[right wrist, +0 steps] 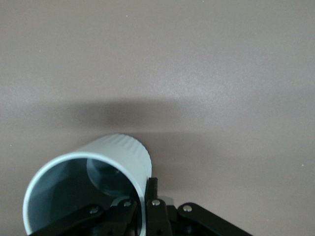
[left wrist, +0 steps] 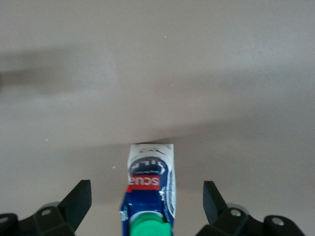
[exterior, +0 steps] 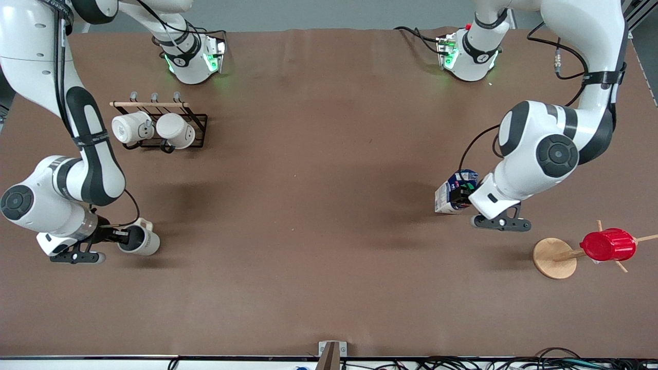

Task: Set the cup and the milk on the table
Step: 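Grasp the milk carton with the left gripper while the right gripper grasps the mug, then carry the grey mug mid-table with the right gripper while the left gripper lifts the carton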

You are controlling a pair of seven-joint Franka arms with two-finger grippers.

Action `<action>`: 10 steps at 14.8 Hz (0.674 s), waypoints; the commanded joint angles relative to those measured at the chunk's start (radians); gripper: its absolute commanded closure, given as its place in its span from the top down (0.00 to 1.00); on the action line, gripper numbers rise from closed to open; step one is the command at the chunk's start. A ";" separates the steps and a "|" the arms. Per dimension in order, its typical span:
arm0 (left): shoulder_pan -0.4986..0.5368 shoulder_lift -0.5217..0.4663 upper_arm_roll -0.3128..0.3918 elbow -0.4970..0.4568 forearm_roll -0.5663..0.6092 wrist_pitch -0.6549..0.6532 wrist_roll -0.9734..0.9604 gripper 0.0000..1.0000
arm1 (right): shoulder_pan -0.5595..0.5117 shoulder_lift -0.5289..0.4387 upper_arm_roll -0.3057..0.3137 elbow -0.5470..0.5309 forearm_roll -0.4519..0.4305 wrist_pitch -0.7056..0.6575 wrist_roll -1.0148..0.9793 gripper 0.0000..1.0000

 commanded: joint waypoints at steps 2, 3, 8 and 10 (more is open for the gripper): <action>-0.003 -0.046 -0.004 -0.065 0.000 0.022 -0.016 0.99 | 0.023 -0.037 0.014 0.081 0.010 -0.161 0.004 0.00; -0.003 -0.054 -0.004 -0.077 0.000 0.029 -0.016 0.99 | 0.037 -0.052 0.017 0.126 0.012 -0.233 0.010 0.00; -0.005 -0.057 -0.007 -0.100 0.000 0.042 -0.019 0.99 | 0.105 -0.078 0.205 0.237 -0.022 -0.436 0.397 0.00; -0.003 -0.060 -0.011 -0.120 0.000 0.042 -0.019 0.99 | 0.114 -0.071 0.332 0.237 -0.108 -0.422 0.624 0.00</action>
